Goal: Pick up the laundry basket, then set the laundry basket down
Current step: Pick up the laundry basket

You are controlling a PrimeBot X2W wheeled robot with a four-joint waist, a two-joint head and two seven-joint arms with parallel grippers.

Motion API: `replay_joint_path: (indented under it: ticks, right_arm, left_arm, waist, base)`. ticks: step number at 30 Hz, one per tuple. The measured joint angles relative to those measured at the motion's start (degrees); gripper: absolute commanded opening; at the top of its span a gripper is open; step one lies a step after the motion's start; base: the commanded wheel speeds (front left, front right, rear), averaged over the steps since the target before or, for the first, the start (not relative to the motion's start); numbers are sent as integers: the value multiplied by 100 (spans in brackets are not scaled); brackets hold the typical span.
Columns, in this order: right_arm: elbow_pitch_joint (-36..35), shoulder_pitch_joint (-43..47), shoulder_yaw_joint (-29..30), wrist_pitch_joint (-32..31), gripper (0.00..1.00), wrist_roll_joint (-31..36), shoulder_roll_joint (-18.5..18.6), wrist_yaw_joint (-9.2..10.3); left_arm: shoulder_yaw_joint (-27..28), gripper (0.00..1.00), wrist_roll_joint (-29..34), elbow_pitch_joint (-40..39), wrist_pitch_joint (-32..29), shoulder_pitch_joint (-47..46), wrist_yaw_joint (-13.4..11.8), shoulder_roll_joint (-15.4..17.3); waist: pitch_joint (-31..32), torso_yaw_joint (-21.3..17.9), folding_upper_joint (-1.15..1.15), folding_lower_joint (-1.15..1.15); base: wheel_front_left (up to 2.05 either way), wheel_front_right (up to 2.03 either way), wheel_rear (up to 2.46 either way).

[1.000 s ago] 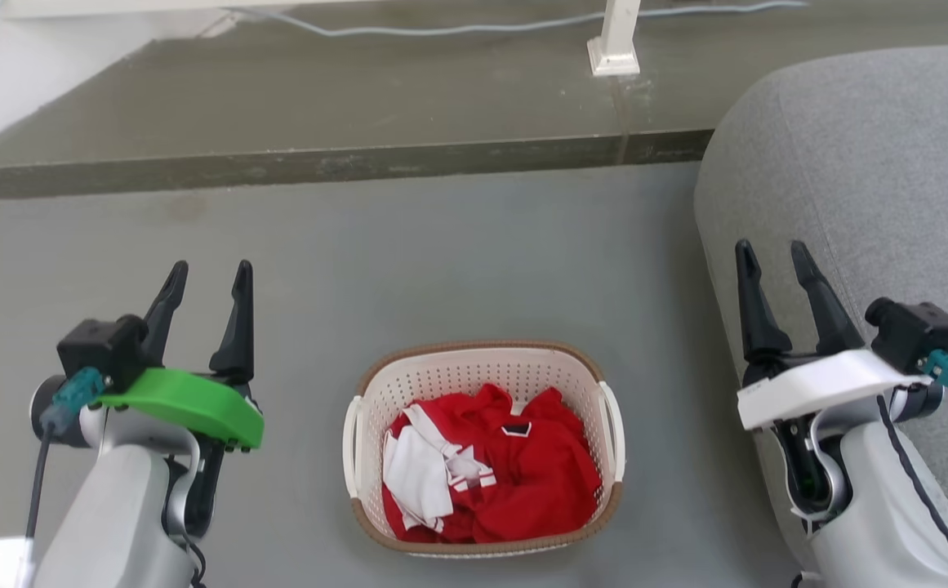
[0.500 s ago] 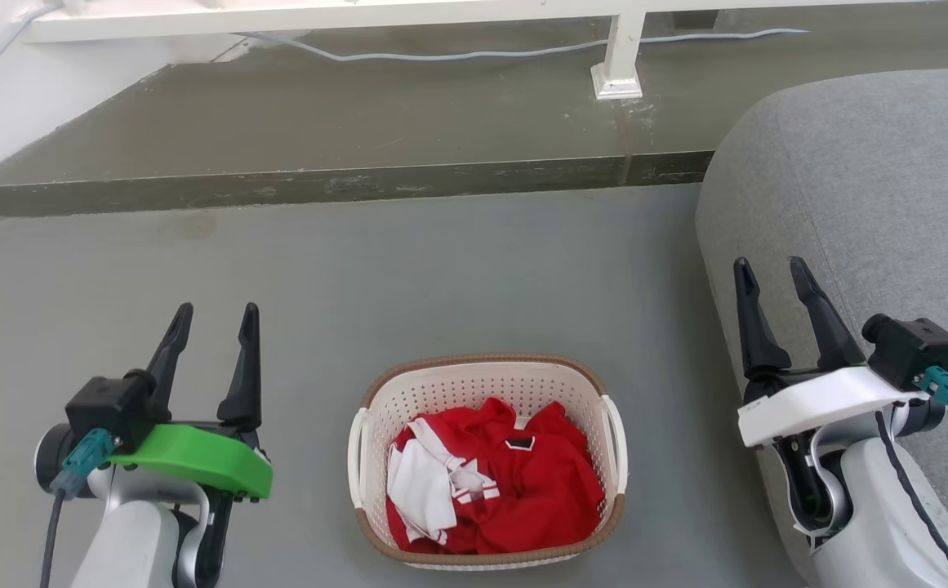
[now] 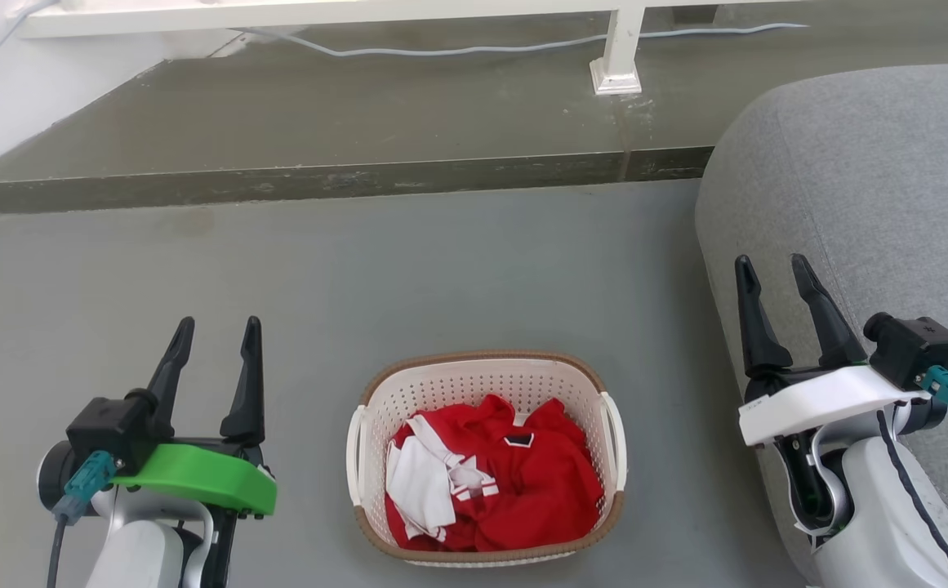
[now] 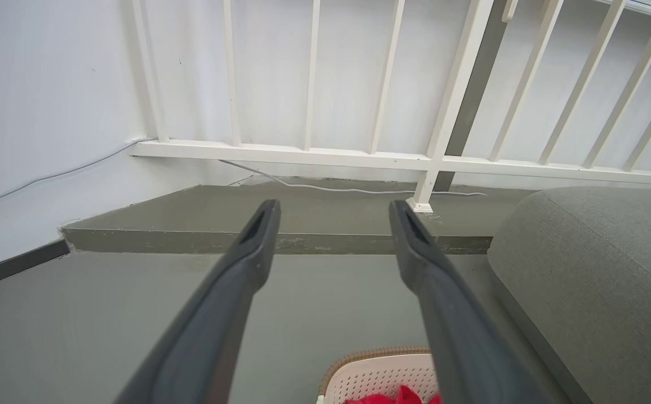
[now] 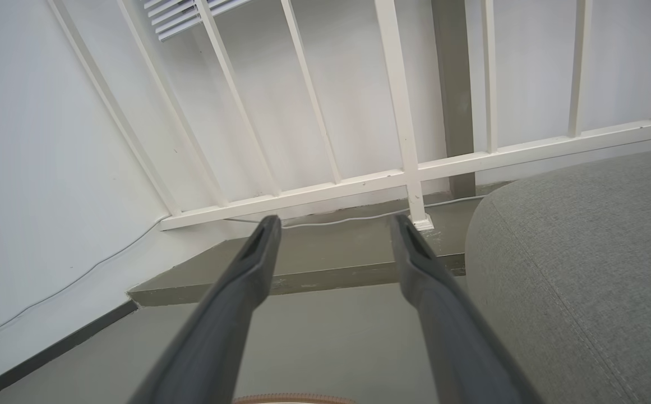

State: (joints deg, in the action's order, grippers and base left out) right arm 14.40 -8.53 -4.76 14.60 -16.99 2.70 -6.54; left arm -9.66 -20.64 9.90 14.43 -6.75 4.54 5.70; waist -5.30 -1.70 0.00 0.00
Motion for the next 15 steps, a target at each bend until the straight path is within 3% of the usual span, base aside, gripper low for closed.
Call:
replay_joint_path:
  ticks: [15]
  right_arm:
    - [-34, 3, 9, 0, 100, 100, -1, -1]
  left_arm:
    - [172, 100, 123, -110, 0, 107, 76, -120]
  waist:
    - [-67, -23, 0, 0]
  base:
    - [0, 0, 0]
